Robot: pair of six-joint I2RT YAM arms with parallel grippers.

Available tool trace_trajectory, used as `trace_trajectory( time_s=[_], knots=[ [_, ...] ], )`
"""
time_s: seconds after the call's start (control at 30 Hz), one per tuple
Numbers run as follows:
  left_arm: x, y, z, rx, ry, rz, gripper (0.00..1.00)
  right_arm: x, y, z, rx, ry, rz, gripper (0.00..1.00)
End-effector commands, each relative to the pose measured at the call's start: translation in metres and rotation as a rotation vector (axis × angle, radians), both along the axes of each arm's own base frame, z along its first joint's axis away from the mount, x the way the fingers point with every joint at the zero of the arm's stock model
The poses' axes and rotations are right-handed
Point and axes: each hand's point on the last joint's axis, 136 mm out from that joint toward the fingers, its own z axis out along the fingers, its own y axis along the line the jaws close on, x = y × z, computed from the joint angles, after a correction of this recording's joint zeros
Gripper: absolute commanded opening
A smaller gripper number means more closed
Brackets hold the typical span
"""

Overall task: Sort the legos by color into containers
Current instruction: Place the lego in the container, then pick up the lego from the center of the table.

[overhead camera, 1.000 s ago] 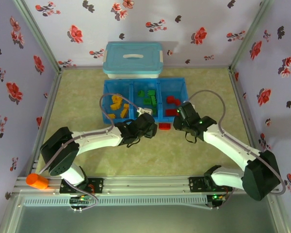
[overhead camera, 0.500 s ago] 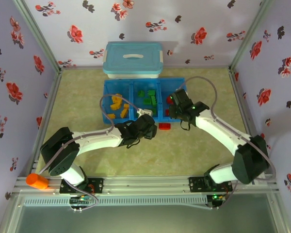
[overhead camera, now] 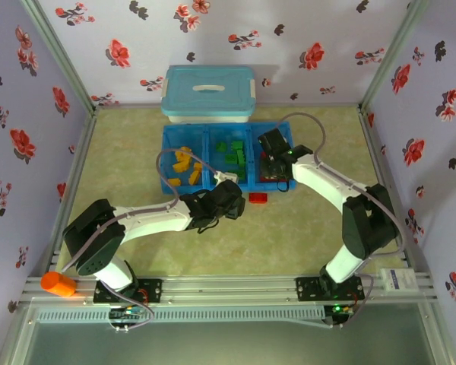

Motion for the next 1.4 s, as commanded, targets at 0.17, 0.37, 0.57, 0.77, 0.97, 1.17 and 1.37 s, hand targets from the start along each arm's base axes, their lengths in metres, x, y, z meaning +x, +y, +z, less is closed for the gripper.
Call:
trace_trajectory(
  time_s=[0.17,0.37,0.57,0.77,0.97,1.17,1.37],
  knots=[
    [-0.001,0.002,0.006,-0.019,-0.022,0.021,0.57,0.011,0.002,0.013,0.008,-0.013,0.003,0.73],
    [0.0,-0.001,0.003,-0.016,-0.015,0.019,0.58,0.003,-0.002,0.019,0.032,-0.031,-0.008,0.77],
    [0.002,-0.022,0.002,-0.032,0.01,-0.027,0.77,-0.012,-0.01,0.021,0.063,-0.053,-0.036,0.79],
    [0.008,-0.049,-0.009,-0.039,0.065,-0.038,0.81,-0.03,-0.026,0.02,0.064,-0.074,-0.072,0.84],
    [0.019,-0.068,-0.019,-0.017,0.101,-0.014,0.82,-0.045,-0.047,0.028,0.035,-0.118,-0.12,0.92],
    [0.026,-0.081,-0.033,0.031,0.136,0.003,0.81,-0.057,-0.073,0.036,0.006,-0.171,-0.192,0.99],
    [0.031,-0.088,-0.043,0.076,0.159,0.01,0.81,-0.064,-0.084,0.033,0.008,-0.174,-0.217,0.99]
  ],
)
